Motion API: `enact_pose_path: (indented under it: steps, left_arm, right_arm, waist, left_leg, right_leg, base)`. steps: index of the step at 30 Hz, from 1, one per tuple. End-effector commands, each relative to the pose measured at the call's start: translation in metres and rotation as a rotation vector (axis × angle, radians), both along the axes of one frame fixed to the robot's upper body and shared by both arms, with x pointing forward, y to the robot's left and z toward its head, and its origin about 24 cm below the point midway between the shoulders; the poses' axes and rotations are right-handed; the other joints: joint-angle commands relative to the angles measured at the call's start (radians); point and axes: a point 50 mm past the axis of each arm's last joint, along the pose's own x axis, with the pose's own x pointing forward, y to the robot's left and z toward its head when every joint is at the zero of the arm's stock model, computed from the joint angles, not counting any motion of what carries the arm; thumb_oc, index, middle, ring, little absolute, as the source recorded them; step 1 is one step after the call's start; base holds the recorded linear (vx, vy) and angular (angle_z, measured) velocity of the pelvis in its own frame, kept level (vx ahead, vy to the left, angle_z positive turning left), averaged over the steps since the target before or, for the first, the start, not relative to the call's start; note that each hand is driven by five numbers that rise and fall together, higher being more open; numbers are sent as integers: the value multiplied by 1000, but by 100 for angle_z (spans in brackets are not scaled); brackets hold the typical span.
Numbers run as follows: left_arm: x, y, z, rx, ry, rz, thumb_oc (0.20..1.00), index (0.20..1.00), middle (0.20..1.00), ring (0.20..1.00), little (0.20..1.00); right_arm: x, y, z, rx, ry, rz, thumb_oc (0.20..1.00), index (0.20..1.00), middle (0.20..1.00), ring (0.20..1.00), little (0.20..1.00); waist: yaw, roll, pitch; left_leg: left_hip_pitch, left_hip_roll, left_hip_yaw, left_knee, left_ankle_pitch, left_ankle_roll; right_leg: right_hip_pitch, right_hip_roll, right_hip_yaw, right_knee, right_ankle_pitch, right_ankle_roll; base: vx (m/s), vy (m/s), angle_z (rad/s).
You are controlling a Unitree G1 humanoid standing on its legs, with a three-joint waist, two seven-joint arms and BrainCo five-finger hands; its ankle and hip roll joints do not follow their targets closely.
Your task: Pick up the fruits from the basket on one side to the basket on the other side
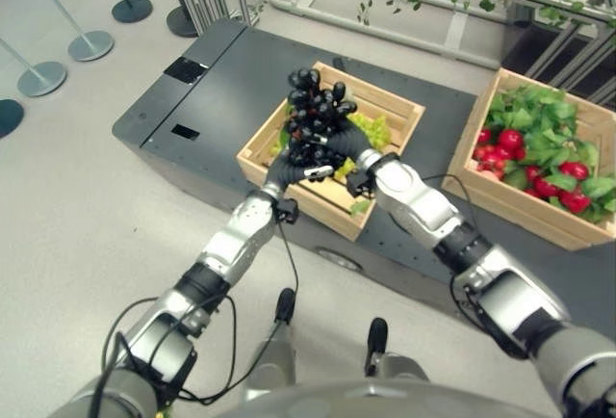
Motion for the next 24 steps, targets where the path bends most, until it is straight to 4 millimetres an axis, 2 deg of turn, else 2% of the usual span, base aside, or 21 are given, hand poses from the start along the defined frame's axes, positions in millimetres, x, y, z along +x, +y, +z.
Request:
enact_pose_path:
  steps: [1,9,18,19,20,24]
  left_arm:
    - [12,4,40,10,-227,89,1000,1000,1000,1000,1000]
    - [9,20,50,143,-336,162,1000,1000,1000,1000,1000]
    - [10,13,48,126,-326,159,1000,1000,1000,1000,1000]
    - [10,10,47,129,-323,151,288,288,288,288,288]
    - [10,10,46,126,-319,153,200,200,200,200,200]
    - [11,7,42,111,-291,146,200,200,200,200,200]
  right_arm:
    - [-15,28,36,200,-128,117,200,200,200,200,200]
    - [-14,22,40,204,-156,95,200,200,200,200,200]
    - [-15,26,40,210,-151,105,200,200,200,200,200]
    - [-15,27,39,211,-149,108,200,200,200,200,200]
    - [-15,27,39,212,-149,108,200,200,200,200,200]
    - [-16,28,38,214,-143,113,200,200,200,200,200]
  waist:
    - [-5,-19,-50]
    - [4,-21,-47]
    - [1,-21,-51]
    - [-1,-23,-51]
    - [-1,-24,-51]
    - [-4,-24,-51]
  left_leg:
    - [16,-54,23,-28,-87,73]
    - [16,-56,22,-28,-88,74]
    - [17,-59,20,-28,-90,75]
    - [18,-59,22,-28,-90,75]
    - [19,-59,23,-28,-90,75]
    - [20,-59,24,-28,-90,76]
  right_leg:
    - [-41,-20,24,174,-170,-3]
    - [-40,-21,24,177,-172,-3]
    - [-38,-22,25,178,-175,-2]
    - [-37,-22,26,177,-174,-2]
    - [-37,-22,27,176,-173,-2]
    - [-38,-23,27,176,-172,-1]
  base:
    - [0,0,0]
    - [0,0,0]
    - [0,0,0]
    - [0,0,0]
    - [0,0,0]
    - [0,0,0]
